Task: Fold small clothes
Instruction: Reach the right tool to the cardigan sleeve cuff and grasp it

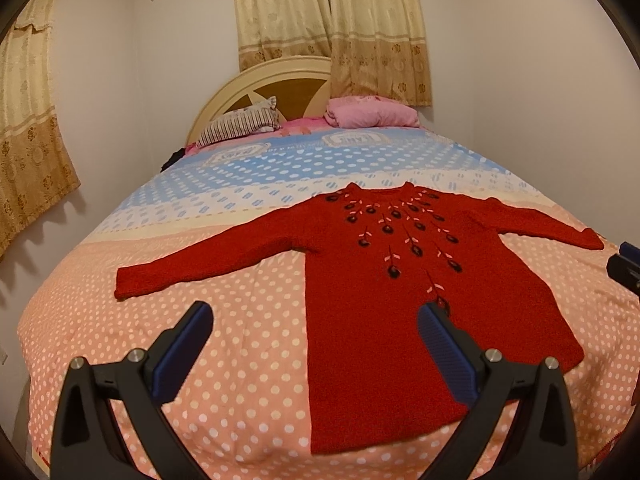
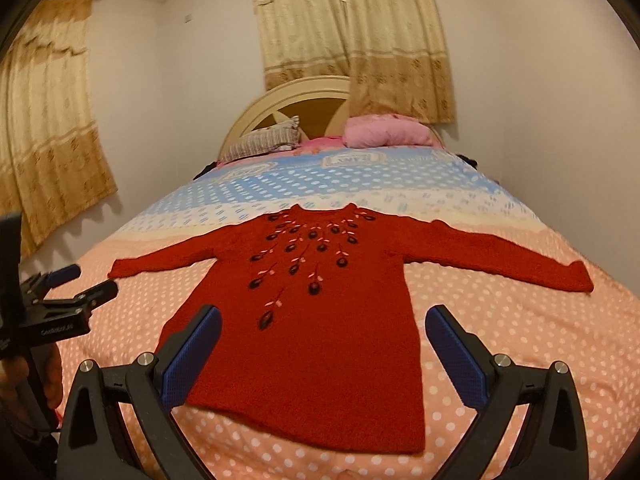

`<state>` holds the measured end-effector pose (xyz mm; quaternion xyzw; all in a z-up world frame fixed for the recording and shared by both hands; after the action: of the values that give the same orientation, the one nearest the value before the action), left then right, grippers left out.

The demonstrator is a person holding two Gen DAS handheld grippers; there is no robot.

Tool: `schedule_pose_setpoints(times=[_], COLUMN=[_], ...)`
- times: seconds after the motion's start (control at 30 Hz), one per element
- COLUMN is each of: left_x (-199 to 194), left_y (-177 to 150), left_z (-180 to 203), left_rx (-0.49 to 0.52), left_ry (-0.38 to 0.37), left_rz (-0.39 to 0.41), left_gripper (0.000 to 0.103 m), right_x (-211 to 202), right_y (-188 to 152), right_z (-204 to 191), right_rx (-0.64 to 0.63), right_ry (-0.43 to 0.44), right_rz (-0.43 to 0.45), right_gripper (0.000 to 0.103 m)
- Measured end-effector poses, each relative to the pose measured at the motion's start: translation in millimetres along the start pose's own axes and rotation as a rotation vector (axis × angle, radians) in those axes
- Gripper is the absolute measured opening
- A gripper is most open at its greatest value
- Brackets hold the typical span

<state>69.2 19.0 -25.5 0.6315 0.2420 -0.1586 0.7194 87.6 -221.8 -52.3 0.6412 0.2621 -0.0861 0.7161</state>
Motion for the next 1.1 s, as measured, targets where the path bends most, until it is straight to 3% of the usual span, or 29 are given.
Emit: schedule_pose_setpoints(times=[0.2, 0.3, 0.63, 1.1], left_x=[36, 58, 133, 197], left_y=[12, 13, 12, 24], left_z=[8, 14, 38, 46], left_rx=[-0.003, -0.003, 0.027, 0.069], left_ry=[-0.023, -0.038, -0.029, 0.035], left_rz=[-0.055, -0.099, -0.200, -0.203], left_gripper=[0.103, 0.103, 0.103, 0.103], right_x=[34, 53, 95, 111], right_y=[1, -2, -17, -48], right_z=[40, 69, 181, 330], right_rx=[-0.002, 0.046, 0.190, 0.402], right_ry=[-0.068, -0.061, -0.188, -0.375], right_rz=[-0.097, -0.153, -0.244, -0.311], right_gripper=[0.102, 0.102, 0.102, 0.102])
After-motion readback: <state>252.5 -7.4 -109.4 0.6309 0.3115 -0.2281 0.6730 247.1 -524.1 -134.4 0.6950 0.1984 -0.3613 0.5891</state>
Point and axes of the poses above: each gripper's, at about its wrist camera, not at the fingertips, and x roughly the way its jaws point, z to its right, y to its top, the point moved 1 cm from there along x, roughly the way its jaws point, and after that the axes turned 12 degrees about -x, right-handed, at the moved point
